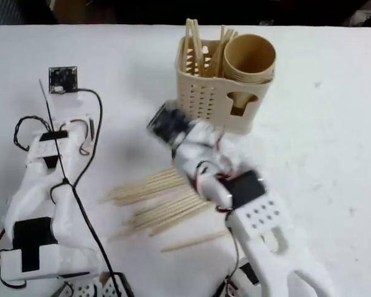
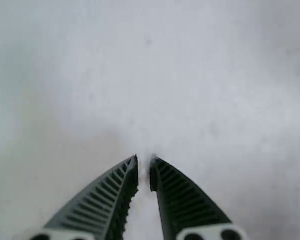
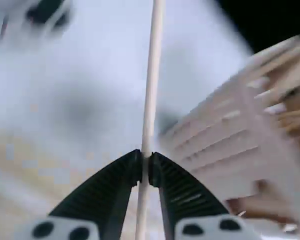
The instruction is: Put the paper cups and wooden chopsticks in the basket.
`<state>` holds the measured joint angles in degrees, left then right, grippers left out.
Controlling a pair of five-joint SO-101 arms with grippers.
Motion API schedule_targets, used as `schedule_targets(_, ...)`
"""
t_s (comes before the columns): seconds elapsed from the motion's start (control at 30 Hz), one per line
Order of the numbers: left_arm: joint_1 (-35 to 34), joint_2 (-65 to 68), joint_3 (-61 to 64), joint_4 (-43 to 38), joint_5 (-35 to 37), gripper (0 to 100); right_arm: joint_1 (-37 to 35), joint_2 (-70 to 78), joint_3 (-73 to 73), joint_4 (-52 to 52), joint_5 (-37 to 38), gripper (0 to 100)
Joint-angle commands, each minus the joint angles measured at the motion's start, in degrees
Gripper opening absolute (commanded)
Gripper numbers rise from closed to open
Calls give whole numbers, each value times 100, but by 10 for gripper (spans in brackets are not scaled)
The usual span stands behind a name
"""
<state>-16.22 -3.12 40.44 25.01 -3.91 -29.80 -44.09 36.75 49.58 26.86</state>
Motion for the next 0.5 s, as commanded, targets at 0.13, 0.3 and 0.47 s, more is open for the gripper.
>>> schedule_targets(0.13, -31, -224, -26, -123, -35, 68, 532, 681, -2576, -1552, -1574, 16)
schedule_targets(0.3, -40, -224, -26, -123, -35, 68, 576, 1842, -2857, -3319, -1187, 18)
schedule_targets(0.47, -40, -224, -26, -123, -35, 68, 576, 2738, -2813, -4189, -765, 18)
